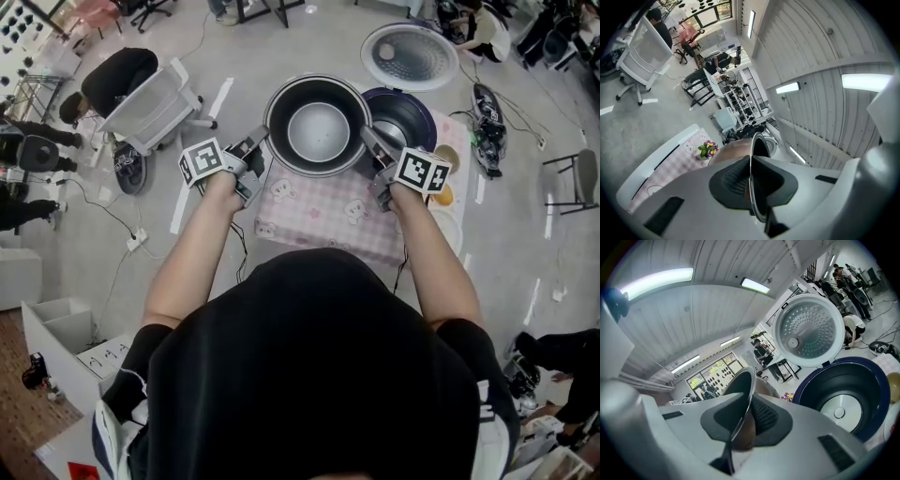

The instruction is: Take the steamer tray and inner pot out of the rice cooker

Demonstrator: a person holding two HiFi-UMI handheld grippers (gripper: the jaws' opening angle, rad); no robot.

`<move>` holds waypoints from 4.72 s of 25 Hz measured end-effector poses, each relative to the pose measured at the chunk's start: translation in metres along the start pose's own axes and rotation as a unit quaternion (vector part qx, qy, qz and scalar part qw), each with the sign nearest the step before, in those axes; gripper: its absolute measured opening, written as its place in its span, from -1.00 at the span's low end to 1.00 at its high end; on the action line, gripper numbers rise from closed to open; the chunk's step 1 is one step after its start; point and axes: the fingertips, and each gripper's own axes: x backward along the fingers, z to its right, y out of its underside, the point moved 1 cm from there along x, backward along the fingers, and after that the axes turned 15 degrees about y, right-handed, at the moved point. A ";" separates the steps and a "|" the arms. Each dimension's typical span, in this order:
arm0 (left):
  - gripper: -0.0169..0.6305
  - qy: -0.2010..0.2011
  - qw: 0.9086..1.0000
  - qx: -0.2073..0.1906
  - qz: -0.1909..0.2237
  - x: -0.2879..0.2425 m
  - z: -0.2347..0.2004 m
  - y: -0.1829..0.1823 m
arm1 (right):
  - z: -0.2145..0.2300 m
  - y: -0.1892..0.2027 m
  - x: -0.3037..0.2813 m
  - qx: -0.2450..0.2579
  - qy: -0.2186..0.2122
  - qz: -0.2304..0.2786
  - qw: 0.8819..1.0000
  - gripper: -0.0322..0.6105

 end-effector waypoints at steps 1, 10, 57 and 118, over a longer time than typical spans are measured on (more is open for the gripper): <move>-0.84 -0.002 1.000 0.001 0.002 0.005 -0.002 0.001 | -0.002 0.004 -0.002 0.000 -0.001 -0.004 1.000 -0.73; -0.84 -0.024 0.999 0.021 0.008 0.048 -0.023 0.016 | -0.012 0.049 -0.012 -0.008 -0.002 -0.036 0.999 -0.73; -0.83 -0.137 0.981 0.127 -0.046 0.087 -0.193 0.089 | 0.079 0.213 -0.072 -0.081 0.063 -0.189 0.977 -0.73; 0.13 0.082 0.932 -0.309 -0.172 -0.041 0.072 0.041 | 0.048 0.046 0.144 0.117 0.165 0.054 0.978 -0.21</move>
